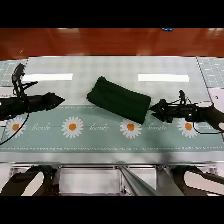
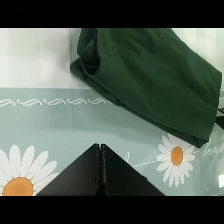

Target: Fold the shirts.

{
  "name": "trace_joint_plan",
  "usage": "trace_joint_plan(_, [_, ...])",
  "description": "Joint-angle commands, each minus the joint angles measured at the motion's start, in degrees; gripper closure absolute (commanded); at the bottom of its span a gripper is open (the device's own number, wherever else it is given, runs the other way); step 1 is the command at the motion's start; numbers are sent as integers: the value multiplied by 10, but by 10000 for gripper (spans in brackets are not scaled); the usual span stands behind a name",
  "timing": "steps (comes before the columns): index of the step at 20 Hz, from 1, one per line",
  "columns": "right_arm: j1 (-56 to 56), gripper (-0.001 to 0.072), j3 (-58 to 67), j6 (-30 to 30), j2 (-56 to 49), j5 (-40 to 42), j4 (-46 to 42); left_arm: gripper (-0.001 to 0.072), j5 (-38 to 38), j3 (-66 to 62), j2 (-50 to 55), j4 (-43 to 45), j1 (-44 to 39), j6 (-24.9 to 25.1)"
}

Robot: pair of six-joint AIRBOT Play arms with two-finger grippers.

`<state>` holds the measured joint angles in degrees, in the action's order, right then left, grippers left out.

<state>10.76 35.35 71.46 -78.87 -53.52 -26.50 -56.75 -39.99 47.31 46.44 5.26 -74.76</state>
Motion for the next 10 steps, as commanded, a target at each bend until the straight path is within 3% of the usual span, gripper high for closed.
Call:
trace_joint_plan(1, [-13, 298, 22, -28, -42, -15, 30, 690, 5, 2, 3, 0, -2, 0])
trace_joint_plan(6, [-115, 318, 101, -1, -106, -7, 28, 690, 12, 2, 3, 0, -2, 0])
trace_joint_plan(7, [-132, 400, 123, 5, -122, -10, 27, 690, 12, 2, 3, 0, -2, 0])
trace_joint_plan(8, [-145, 570, 144, 5, -134, -21, 25, 690, 12, 2, 3, 0, -2, 0])
trace_joint_plan(9, [-158, 685, 167, -6, -137, -34, 24, 690, 12, 2, 3, 0, -2, 0])
trace_joint_plan(10, [-171, 685, 200, -7, -136, -48, 12, 690, 12, 2, 3, 0, -2, 0])
